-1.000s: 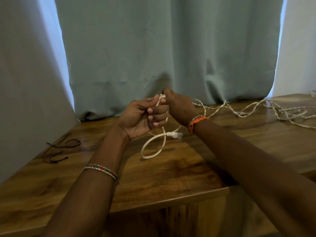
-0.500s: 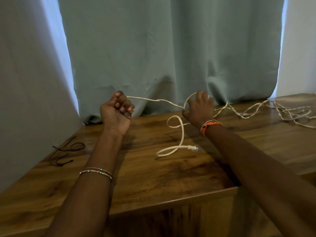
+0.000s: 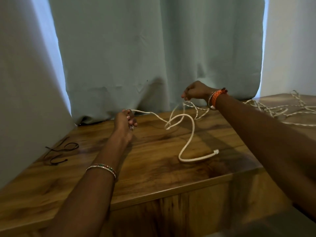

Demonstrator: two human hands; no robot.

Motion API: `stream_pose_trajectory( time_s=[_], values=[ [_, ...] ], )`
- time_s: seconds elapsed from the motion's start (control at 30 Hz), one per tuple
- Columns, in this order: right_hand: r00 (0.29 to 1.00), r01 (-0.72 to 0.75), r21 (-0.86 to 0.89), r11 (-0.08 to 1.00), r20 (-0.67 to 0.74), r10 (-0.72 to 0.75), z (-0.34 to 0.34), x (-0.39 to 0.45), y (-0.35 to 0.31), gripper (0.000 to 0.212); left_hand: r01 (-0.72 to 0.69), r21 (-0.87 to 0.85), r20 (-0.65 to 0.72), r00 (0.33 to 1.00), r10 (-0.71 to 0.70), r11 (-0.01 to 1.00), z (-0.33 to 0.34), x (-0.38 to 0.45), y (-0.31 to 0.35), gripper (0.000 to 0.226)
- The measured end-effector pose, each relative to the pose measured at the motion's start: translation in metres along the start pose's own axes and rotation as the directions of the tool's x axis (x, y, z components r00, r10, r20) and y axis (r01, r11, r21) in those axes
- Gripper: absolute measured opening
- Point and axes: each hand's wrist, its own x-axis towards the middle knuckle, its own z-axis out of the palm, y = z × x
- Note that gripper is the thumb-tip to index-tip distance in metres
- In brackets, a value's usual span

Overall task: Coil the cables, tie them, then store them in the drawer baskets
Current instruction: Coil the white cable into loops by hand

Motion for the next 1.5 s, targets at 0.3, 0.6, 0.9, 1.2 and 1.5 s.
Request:
stream_pose_trajectory(
  time_s=[0.3, 0.6, 0.9, 1.2, 1.5],
  values=[
    [0.964, 0.127, -0.264, 0.956, 0.26, -0.056, 0.046, -0.054, -0.063, 0.038, 0.075, 0.253, 0.094, 0.99, -0.102, 0.965, 0.0, 0.0, -0.012, 0.035],
    [0.926, 0.059, -0.389, 0.919, 0.366, 0.095, 0.085, -0.067, -0.046, 0.032, 0.166, 0.336, 0.075, 0.976, -0.202, 0.927, 0.002, -0.006, -0.016, 0.032],
    [0.975, -0.042, -0.273, 0.961, 0.201, 0.1, 0.091, -0.052, -0.029, 0.017, 0.196, 0.382, 0.08, 0.967, -0.243, 0.903, -0.005, -0.004, -0.017, 0.036],
    [0.879, -0.337, -0.519, 0.786, -0.472, 0.065, -0.038, -0.043, -0.014, 0.037, 0.091, 0.15, -0.626, 0.779, 0.024, 0.984, -0.043, 0.027, 0.001, 0.038],
    [0.99, -0.137, -0.706, 0.695, -0.115, 0.077, 0.016, -0.075, -0.028, 0.038, 0.194, 0.367, 0.072, 0.969, -0.236, 0.91, -0.005, -0.008, -0.008, 0.033]
  ],
)
